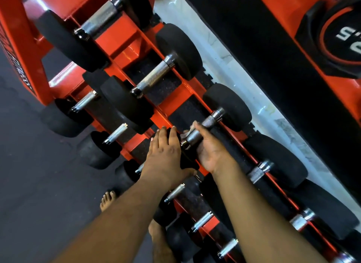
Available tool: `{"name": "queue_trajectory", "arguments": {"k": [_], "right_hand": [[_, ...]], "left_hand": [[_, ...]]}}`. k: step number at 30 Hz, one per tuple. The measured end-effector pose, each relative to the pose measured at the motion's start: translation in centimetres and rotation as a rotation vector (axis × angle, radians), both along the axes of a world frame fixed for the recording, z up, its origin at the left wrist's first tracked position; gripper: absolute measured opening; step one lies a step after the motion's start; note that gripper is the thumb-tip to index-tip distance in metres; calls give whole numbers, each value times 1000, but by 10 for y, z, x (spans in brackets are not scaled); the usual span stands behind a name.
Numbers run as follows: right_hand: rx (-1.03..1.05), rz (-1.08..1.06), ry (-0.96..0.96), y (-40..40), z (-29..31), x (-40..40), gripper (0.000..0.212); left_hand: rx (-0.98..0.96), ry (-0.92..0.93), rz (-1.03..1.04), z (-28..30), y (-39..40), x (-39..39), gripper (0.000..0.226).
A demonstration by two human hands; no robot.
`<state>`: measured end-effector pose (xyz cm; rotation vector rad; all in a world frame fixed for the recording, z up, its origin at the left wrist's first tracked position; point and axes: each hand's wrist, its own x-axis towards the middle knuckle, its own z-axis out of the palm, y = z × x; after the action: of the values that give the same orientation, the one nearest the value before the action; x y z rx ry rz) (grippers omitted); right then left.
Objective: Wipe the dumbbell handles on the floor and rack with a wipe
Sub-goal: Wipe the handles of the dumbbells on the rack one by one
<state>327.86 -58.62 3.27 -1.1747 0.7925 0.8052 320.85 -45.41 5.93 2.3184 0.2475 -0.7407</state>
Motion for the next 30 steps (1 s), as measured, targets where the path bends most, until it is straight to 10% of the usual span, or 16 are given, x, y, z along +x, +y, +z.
{"name": "queue_trajectory", "arguments": {"k": [8,18,23,30], "right_hand": [[82,-68,-137,-19,0,9,23],[-445,17,-356,-22,8,-39,20],[-1108,764,-1414,-46,7,-12,41],[-1165,1729,-1603,-67,-19,-12,60]], "left_hand": [[-1,-5,-1,-2,0,0,137],[-23,-18,2,-5,0,-1,144],[-19,-30,0,-6,-1,-1,143],[-25,-49,-3,-6,0,-2,140]]}}
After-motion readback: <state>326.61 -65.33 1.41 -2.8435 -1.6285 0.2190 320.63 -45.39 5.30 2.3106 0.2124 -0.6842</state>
